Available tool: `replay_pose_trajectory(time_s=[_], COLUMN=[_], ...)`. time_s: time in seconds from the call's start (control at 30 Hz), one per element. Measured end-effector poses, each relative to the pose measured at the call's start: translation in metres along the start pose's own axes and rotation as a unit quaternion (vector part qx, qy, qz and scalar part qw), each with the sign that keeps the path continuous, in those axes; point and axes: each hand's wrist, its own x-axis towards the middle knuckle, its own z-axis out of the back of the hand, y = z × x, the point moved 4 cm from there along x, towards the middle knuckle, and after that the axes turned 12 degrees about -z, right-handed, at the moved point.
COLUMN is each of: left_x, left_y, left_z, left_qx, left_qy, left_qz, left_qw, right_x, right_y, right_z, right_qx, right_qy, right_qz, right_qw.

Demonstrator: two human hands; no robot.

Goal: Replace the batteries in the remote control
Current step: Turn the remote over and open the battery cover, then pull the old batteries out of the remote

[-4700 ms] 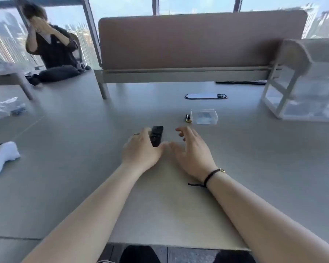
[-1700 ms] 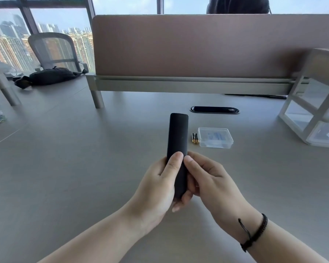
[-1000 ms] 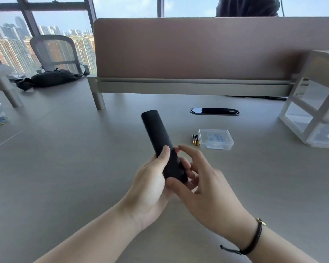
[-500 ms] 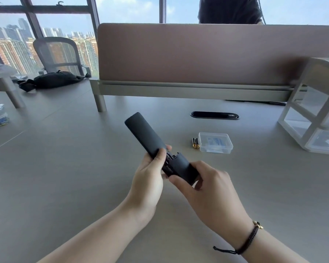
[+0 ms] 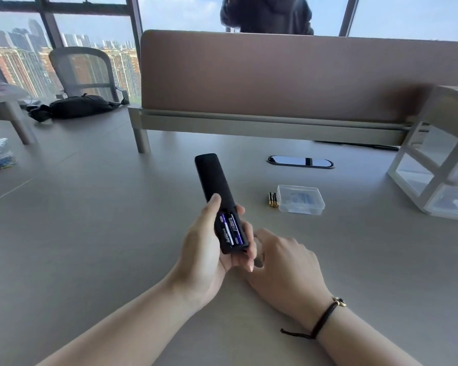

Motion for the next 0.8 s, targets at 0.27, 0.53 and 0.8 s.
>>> replay_pose_trajectory(time_s=[0.27, 0.53, 0.8], left_x=[-0.003, -0.006, -0.009], left_y=[0.008, 0.019, 0.021], left_z=[0.003, 0.001, 0.0], left_qx=[0.062, 0.087, 0.125], left_qy=[0.039, 0.07, 0.068], left_qz=[0.06, 0.114, 0.105], left_qw=[0.996, 0.987, 0.984], right_x=[-0.009, -0.022, -0.023], right_y=[-0.004, 0.013, 0.014], right_z=[0.047, 0.029, 0.032], right_qx=[0.288, 0.191, 0.174], right_qy=[-0.167, -0.085, -0.059], right_qz=[0.104, 0.18, 0.156], right_qw=[0.937, 0.961, 0.97])
